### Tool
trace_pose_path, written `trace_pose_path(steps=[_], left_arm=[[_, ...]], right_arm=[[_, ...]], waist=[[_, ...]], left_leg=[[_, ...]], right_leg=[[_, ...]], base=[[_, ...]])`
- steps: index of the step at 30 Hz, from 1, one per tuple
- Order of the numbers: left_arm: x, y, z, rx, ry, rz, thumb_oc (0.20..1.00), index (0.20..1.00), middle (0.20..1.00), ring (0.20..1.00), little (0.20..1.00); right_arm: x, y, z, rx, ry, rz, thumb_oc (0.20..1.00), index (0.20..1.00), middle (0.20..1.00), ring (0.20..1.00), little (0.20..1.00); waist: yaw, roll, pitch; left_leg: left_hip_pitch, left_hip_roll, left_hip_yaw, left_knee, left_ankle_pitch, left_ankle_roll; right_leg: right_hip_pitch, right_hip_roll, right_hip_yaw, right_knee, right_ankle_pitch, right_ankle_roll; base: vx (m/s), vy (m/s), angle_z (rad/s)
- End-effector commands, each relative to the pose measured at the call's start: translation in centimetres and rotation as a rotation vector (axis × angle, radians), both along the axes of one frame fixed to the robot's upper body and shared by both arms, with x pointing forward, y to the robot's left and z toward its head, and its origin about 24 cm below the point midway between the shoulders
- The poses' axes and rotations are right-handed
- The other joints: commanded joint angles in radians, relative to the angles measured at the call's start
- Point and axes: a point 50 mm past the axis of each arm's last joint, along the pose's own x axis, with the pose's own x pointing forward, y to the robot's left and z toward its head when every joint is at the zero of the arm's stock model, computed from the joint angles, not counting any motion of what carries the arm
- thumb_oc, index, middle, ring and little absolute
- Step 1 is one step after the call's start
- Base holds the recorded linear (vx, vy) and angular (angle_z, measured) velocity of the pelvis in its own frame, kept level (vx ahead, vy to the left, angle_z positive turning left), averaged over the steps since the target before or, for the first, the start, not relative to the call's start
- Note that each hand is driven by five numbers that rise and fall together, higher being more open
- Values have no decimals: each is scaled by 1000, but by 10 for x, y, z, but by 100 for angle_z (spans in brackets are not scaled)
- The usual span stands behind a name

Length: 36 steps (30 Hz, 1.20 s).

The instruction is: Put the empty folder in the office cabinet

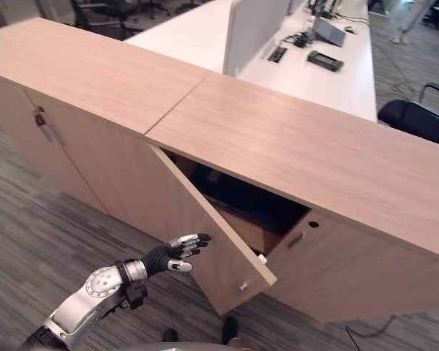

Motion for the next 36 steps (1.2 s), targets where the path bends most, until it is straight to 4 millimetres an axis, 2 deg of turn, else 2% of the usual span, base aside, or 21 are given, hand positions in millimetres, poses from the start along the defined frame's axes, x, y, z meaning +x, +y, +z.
trace_pose_path(steps=[1, 2, 4, 5, 7, 9, 10, 11, 12, 15, 16, 17, 18, 19, 26, 28, 30, 31, 32, 33, 36], left_arm=[[16, -2, 39, -77, -179, 29, 1000, 1000, 1000, 1000, 1000], [16, -2, 39, -78, -181, 29, 1000, 1000, 1000, 1000, 1000], [15, 4, 34, -78, -141, 52, 1000, 1000, 1000, 1000, 1000], [15, 9, 30, -72, -117, 82, 1000, 1000, 1000, 1000, 1000], [15, 20, 24, -72, -93, 155, 1000, 1000, 1000, 1000, 1000], [14, 30, 21, -60, -90, 216, 1000, 1000, 1000, 1000, 1000], [13, 32, 22, -53, -96, 223, 1000, 1000, 1000, 1000, 1000], [14, 35, 20, -36, -101, 244, 1000, 1000, 1000, 1000, 1000], [14, 35, 20, -36, -101, 245, 1000, 1000, 1000, 1000, 1000], [17, 42, 14, -15, -100, 320, 1000, 1000, 1000, 1000, 1000], [17, 42, 14, -15, -100, 320, 1000, 1000, 1000, 1000, 1000], [20, 47, 11, 12, -106, 358, 1000, 1000, 1000, 1000, 1000], [20, 47, 11, 12, -106, 358, 1000, 1000, 1000, 1000, 1000], [23, 52, 4, 38, -89, 407, 1000, 1000, 1000, 1000, 1000], [49, 52, -26, 128, -18, 521, 1000, 1000, 1000, 1000, 1000], [52, 51, -28, 157, -18, 523, 1000, 1000, 1000, 1000, 1000], [67, 47, -31, 235, -33, 521, 1000, 1000, 1000, 1000, 1000], [67, 47, -31, 235, -32, 521, 1000, 1000, 1000, 1000, 1000], [77, 47, -32, 289, -46, 533, 1000, 1000, 1000, 1000, 1000], [82, 49, -30, 310, -61, 548, 1000, 1000, 1000, 1000, 1000], [88, 65, -27, 356, -82, 626, 1000, 1000, 1000, 1000, 1000]], right_arm=[[23, 13, -7, 33, -7, 4, 1000, 1000, 1000, 1000, 1000], [24, 13, -7, 33, -9, 2, 1000, 1000, 1000, 1000, 1000], [37, 21, -12, 50, -57, 1, 1000, 1000, 1000, 1000, 1000], [40, 26, -13, 62, -76, -10, 1000, 1000, 1000, 1000, 1000], [49, 32, -16, 75, -121, -25, 1000, 1000, 1000, 1000, 1000], [57, 37, -18, 84, -160, -30, 1000, 1000, 1000, 1000, 1000], [57, 40, -19, 91, -166, -29, 1000, 1000, 1000, 1000, 1000], [61, 44, -21, 101, -185, -26, 1000, 1000, 1000, 1000, 1000], [61, 44, -21, 101, -185, -25, 1000, 1000, 1000, 1000, 1000], [73, 48, -22, 104, -244, -39, 1000, 1000, 1000, 1000, 1000], [73, 48, -22, 103, -245, -39, 1000, 1000, 1000, 1000, 1000], [75, 48, -22, 97, -260, -40, 1000, 1000, 1000, 1000, 1000], [75, 48, -22, 97, -260, -40, 1000, 1000, 1000, 1000, 1000], [75, 48, -22, 92, -266, -41, 1000, 1000, 1000, 1000, 1000], [88, 40, -20, 70, -310, -1, 1000, 1000, 1000, 1000, 1000], [89, 39, -19, 68, -314, 7, 1000, 1000, 1000, 1000, 1000], [94, 34, -18, 58, -337, 25, 1000, 1000, 1000, 1000, 1000], [93, 34, -18, 57, -336, 25, 1000, 1000, 1000, 1000, 1000], [102, 31, -16, 51, -362, 38, 1000, 1000, 1000, 1000, 1000], [106, 29, -16, 47, -376, 41, 1000, 1000, 1000, 1000, 1000], [115, 25, -13, 46, -405, 61, 1000, 1000, 1000, 1000, 1000]], waist=[[32, 45, 13], [30, 43, 21], [41, 63, 19], [45, 70, 9], [56, 70, -1], [71, 58, -21], [77, 49, -30], [75, 44, -39], [76, 44, -39], [57, 49, -47], [57, 50, -46], [47, 48, -51], [47, 48, -51], [37, 47, -57], [-11, 49, -70], [-16, 49, -71], [-36, 43, -65], [-36, 48, -68], [-43, 41, -57], [-41, 39, -51], [-30, 32, -50]], left_leg=[[-30, 4, -30, 9, -90, 10], [-33, 0, -22, 9, -76, 12], [-19, 15, 12, 10, -79, 10], [-7, 23, 11, 11, -98, 6], [1, 20, 31, 12, -100, 8], [3, 9, 53, 14, -99, 8], [4, 7, 58, 14, -98, 6], [12, 14, 63, 14, -96, 0], [13, 16, 64, 14, -96, -1], [23, 50, 74, 14, -88, -22], [23, 51, 74, 14, -87, -23], [27, 74, 78, 14, -82, -38], [27, 75, 78, 14, -81, -39], [35, 94, 80, 16, -75, -50], [49, 157, 96, 36, -57, -88], [46, 162, 96, 46, -58, -91], [32, 179, 120, 84, -45, -95], [43, 183, 107, 80, -63, -102], [27, 186, 106, 110, -44, -101], [20, 183, 74, 123, -50, -104], [13, 151, -78, 167, -92, -97]], right_leg=[[0, -120, -195, 77, 9, 99], [-5, -126, -209, 85, 15, 90], [28, -169, -285, 144, -16, 79], [48, -177, -283, 162, -35, 86], [75, -200, -291, 188, -38, 91], [117, -204, -321, 162, -35, 102], [126, -193, -327, 142, -38, 104], [128, -162, -316, 118, -54, 96], [128, -160, -315, 117, -54, 95], [134, -94, -273, 70, -83, 71], [135, -92, -273, 68, -83, 69], [141, -58, -251, 44, -101, 56], [141, -56, -251, 43, -100, 55], [147, -32, -240, 34, -117, 42], [156, 33, -208, 36, -169, -3], [157, 38, -204, 37, -173, -8], [150, 46, -204, 45, -173, -29], [160, 52, -193, 43, -187, -23], [145, 54, -183, 51, -177, -35], [137, 57, -164, 56, -176, -38], [93, 72, -85, 86, -172, -43]], base=[[-117, -9, -64], [-96, 25, -73], [-18, 31, -52], [69, 0, -47], [53, -26, -40], [39, -64, -38], [76, -192, -48], [62, -170, -44], [63, -201, -32], [47, -208, -21], [41, -201, -28], [27, -134, -34], [59, -263, -26], [32, -143, -19], [43, -181, -13], [-16, -88, -17], [-7, -111, -10], [7, -106, -12], [-30, -59, -19], [-123, -72, -28], [-36, -27, -79]])
